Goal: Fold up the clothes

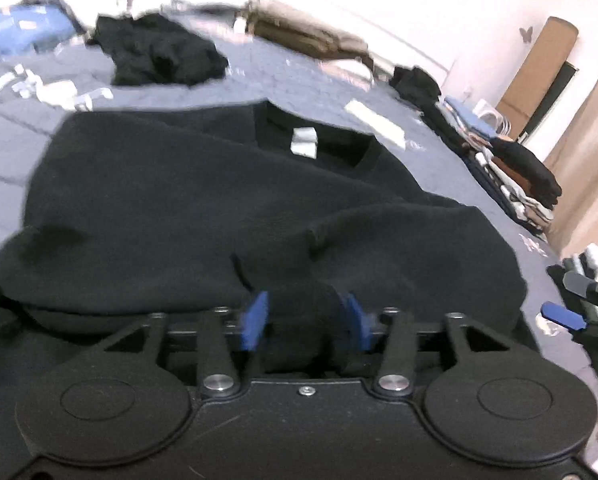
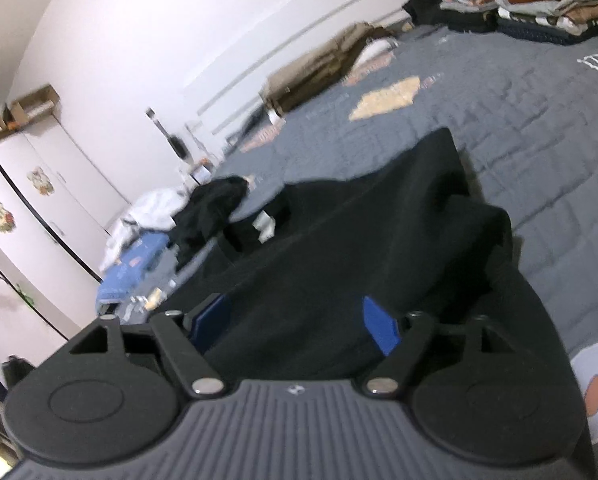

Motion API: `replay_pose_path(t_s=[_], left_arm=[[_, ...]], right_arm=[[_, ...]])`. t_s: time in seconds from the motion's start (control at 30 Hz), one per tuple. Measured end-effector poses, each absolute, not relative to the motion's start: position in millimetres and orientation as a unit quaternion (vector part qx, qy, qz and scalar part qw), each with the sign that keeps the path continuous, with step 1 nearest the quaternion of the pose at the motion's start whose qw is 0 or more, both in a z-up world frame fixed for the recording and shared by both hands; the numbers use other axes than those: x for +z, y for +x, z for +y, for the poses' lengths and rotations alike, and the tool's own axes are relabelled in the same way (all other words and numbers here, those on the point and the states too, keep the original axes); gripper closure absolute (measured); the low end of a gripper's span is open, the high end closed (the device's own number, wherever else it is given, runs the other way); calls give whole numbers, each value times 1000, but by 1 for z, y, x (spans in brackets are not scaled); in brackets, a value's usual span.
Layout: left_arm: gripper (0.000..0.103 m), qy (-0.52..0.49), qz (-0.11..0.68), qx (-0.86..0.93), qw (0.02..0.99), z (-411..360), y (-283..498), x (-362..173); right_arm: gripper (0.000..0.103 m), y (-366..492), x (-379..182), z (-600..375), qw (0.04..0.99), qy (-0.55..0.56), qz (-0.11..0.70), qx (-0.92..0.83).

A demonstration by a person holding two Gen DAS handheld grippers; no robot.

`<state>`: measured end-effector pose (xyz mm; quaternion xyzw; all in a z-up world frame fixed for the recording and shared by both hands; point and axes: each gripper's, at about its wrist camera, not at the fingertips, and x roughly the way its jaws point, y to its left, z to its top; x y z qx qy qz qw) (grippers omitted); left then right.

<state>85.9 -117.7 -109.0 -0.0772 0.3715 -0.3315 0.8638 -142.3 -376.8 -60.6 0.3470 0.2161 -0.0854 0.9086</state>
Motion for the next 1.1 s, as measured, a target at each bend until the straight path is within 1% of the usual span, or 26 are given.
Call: replay_pose_path(t_s=[0.03, 0.1, 0.27, 0.5, 0.6, 0.63, 0.7, 0.77, 0.9, 1.0, 1.07, 1.1], left_arm=[[39, -83, 369, -327, 866, -115, 87, -108], [39, -96, 367, -328, 865, -114, 92, -104], [38, -85, 356, -333, 869, -122, 110, -101], [38, -8, 357, -338, 871, -147, 130, -117], [38, -9, 373, -354, 858, -156, 139, -124], [46, -9, 379, -365, 851, -159, 141, -126], [80, -3, 388, -385, 838, -162, 145, -130], [86, -13, 389, -399, 831, -160, 149, -127], [88, -16, 342, -390, 855, -151, 157, -98], [87, -13, 317, -358, 878, -144, 170, -76], [69, -3, 319, -320, 892, -141, 180, -70], [49, 0, 334, -296, 895, -140, 185, -72]], right_arm=[[25, -141, -62, -376, 908, 345, 221, -86], [24, -139, -64, -375, 906, 342, 232, -89], [24, -138, -61, -374, 908, 345, 229, -71], [23, -136, -60, -377, 907, 349, 230, -58], [23, -136, -60, -381, 904, 356, 229, -64], [22, -137, -60, -383, 903, 359, 228, -65], [22, -137, -60, -386, 902, 363, 226, -67], [22, -138, -61, -389, 900, 367, 224, -70], [22, -139, -61, -395, 898, 374, 221, -73], [22, -138, -61, -398, 897, 372, 227, -76], [22, -137, -62, -400, 897, 367, 233, -80], [22, -137, -62, -401, 898, 362, 236, -84]])
